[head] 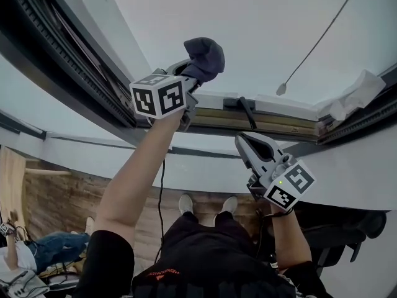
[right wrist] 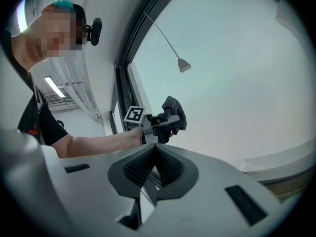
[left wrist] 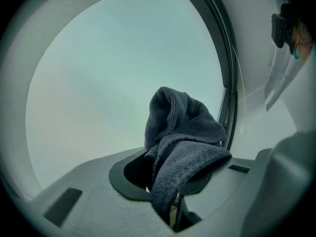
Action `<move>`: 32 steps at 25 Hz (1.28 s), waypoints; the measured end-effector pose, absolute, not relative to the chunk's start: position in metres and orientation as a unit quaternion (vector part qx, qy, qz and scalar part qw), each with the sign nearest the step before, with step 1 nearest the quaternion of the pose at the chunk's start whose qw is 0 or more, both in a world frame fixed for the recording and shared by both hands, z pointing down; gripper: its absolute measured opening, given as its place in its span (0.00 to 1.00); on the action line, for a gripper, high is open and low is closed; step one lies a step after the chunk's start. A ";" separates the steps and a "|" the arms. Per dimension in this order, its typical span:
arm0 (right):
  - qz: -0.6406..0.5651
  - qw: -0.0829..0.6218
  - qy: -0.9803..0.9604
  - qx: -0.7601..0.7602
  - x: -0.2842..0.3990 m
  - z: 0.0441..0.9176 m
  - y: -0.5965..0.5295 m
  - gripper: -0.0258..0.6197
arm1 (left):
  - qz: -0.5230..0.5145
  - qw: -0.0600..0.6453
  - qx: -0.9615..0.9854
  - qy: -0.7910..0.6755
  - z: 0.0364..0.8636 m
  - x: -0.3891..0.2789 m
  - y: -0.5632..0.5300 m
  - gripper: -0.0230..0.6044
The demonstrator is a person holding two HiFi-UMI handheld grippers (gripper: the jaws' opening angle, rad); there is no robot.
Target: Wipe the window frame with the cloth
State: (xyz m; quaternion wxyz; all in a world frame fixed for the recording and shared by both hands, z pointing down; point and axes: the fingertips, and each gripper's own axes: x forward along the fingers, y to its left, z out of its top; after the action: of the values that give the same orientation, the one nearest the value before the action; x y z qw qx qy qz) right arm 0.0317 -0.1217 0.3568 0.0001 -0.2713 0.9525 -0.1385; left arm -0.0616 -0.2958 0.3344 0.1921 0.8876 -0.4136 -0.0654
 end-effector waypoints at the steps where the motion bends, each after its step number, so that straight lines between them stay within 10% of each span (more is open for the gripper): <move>1: -0.140 -0.001 0.952 -0.272 0.032 0.358 -0.123 0.04 | -0.063 0.198 0.887 -0.413 0.342 -0.061 -0.297 0.18; 24: -0.167 -0.021 0.940 -0.298 0.052 0.384 -0.134 0.04 | -0.011 0.297 0.861 -0.413 0.484 -0.060 -0.303 0.18; 32: -0.157 -0.012 0.940 -0.302 0.063 0.379 -0.130 0.04 | -0.039 0.228 0.903 -0.363 0.435 -0.021 -0.277 0.18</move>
State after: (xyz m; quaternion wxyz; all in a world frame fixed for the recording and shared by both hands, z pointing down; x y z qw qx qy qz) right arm 0.0627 -0.1298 0.3794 -0.0116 -0.3016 0.9404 -0.1568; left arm -0.0212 -0.2766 0.4345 0.2281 0.9027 -0.3628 -0.0392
